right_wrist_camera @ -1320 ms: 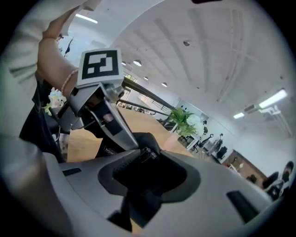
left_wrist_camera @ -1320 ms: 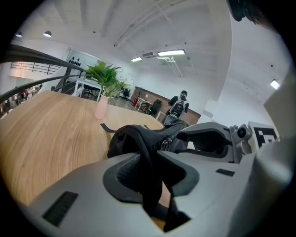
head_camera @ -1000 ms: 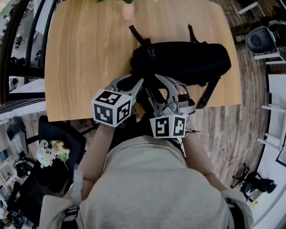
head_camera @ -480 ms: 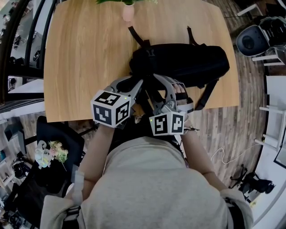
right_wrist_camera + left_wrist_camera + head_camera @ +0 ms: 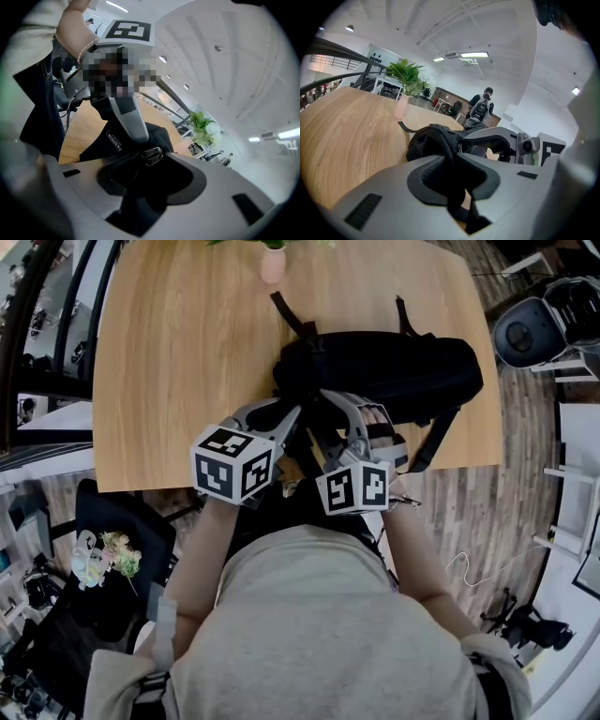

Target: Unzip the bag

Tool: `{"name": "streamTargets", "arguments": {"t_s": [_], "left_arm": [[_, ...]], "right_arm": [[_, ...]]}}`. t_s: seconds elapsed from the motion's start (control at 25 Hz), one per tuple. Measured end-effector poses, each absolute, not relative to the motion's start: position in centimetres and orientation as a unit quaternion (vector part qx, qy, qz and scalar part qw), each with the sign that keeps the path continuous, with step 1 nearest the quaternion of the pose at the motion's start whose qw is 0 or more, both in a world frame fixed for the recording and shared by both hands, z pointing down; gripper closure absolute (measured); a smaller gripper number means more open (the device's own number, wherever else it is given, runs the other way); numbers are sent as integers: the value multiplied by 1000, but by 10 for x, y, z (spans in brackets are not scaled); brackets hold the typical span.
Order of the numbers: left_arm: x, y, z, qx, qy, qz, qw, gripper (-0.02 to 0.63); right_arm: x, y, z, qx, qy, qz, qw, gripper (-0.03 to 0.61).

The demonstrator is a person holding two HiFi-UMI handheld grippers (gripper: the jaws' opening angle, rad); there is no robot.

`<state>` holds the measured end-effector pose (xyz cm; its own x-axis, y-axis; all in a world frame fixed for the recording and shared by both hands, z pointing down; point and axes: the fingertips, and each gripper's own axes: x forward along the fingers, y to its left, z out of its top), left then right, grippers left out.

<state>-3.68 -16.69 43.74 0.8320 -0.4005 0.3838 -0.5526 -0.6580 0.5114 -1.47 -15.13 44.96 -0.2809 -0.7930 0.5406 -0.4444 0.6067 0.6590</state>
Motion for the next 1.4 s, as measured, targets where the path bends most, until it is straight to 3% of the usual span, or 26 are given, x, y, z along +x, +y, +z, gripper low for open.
{"name": "streamTargets", "arguments": {"t_s": [0.36, 1.4], "left_arm": [[-34, -167, 438, 901, -260, 115, 326, 541], [-34, -164, 436, 907, -241, 108, 329, 540]], "right_arm": [[-7, -156, 456, 378, -779, -197, 460, 460], [4, -137, 437, 416, -807, -116, 403, 532]]}}
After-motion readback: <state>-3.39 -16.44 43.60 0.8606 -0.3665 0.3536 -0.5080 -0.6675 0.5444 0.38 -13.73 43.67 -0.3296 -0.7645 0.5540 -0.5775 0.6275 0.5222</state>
